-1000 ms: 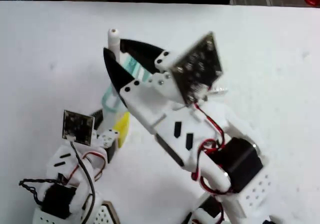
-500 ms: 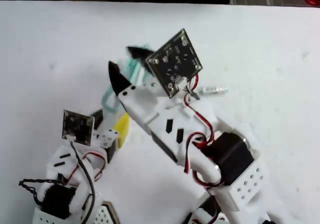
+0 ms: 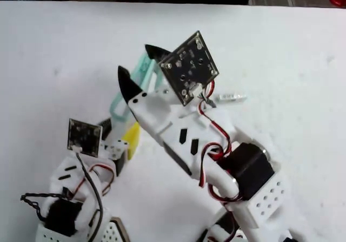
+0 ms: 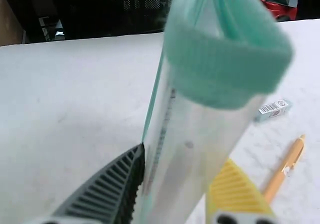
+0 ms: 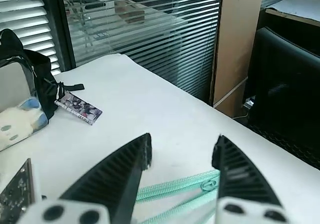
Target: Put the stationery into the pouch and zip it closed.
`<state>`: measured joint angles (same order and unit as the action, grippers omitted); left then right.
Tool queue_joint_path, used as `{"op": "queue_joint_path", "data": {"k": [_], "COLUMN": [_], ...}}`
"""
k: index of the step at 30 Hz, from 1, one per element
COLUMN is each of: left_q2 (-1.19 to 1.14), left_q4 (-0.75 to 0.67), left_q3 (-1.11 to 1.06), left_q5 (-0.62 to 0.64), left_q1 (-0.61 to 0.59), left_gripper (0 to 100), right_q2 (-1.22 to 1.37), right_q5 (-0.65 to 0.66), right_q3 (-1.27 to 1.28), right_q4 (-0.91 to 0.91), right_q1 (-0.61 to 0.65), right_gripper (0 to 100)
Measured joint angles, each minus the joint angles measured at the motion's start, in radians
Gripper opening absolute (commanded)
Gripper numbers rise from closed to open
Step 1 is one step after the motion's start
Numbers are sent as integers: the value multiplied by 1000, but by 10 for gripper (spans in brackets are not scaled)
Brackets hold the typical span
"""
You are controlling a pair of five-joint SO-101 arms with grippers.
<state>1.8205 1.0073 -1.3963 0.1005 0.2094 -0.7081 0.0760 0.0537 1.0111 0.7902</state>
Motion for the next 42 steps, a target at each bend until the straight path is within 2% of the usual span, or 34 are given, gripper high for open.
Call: {"op": "queue_joint_path", "data": {"k": [3,6,12,19,28,34,42], "left_q2": [0,0,0,0,0,0,0], "left_q4": [0,0,0,0,-28,-29,-29], "left_q3": [0,0,0,0,-14,-14,-14], "left_q5": [0,0,0,0,0,0,0], "left_q1": [0,0,0,0,0,0,0], "left_gripper": [199,199,199,199,199,199,199], "right_q2": [0,9,130,353,721,947,1046], "right_q5": [0,-18,-242,-287,-288,-288,-292], "right_q3": [0,11,35,86,192,192,173], "right_q4": [0,5,147,295,288,160,118], "right_q1": [-66,-201,-516,-710,-729,-726,-730], "right_gripper": [184,183,183,184,184,183,166]}}
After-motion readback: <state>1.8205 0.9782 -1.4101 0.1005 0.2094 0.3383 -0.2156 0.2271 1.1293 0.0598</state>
